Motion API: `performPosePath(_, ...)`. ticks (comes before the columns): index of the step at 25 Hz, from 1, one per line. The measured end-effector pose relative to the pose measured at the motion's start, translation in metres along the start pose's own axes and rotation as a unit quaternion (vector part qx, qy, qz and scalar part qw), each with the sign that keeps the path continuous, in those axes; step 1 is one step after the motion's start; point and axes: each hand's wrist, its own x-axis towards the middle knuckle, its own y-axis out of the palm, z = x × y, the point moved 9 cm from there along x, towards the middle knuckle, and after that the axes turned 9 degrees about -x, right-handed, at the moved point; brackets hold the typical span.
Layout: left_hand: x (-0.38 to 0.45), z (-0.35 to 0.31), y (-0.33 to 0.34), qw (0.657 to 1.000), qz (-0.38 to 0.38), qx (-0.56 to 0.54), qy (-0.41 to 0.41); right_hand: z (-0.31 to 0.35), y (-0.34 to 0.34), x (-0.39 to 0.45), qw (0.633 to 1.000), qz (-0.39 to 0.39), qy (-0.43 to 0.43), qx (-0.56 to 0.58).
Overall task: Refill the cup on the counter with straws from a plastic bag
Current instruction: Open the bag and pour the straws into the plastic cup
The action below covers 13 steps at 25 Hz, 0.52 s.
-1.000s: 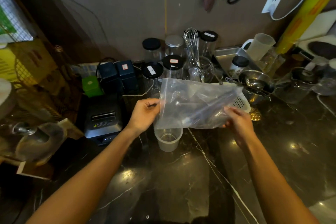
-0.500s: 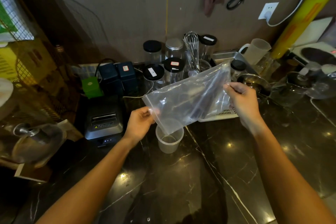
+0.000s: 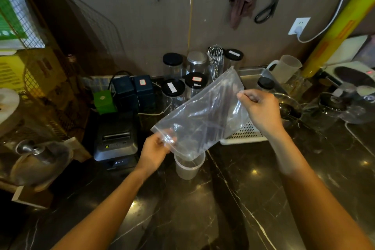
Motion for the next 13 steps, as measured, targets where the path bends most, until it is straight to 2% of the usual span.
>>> performPosePath(5,-0.009,-0.006,-0.009,0.998,-0.003,0.019,0.055,0.005,-0.001,0.005,1.0,0.012,0.021,-0.001)
performPosePath(13,-0.012,-0.003,-0.021,0.997,-0.054,0.013,0.045,0.02,0.002,0.0,0.999,0.021,0.035,0.024)
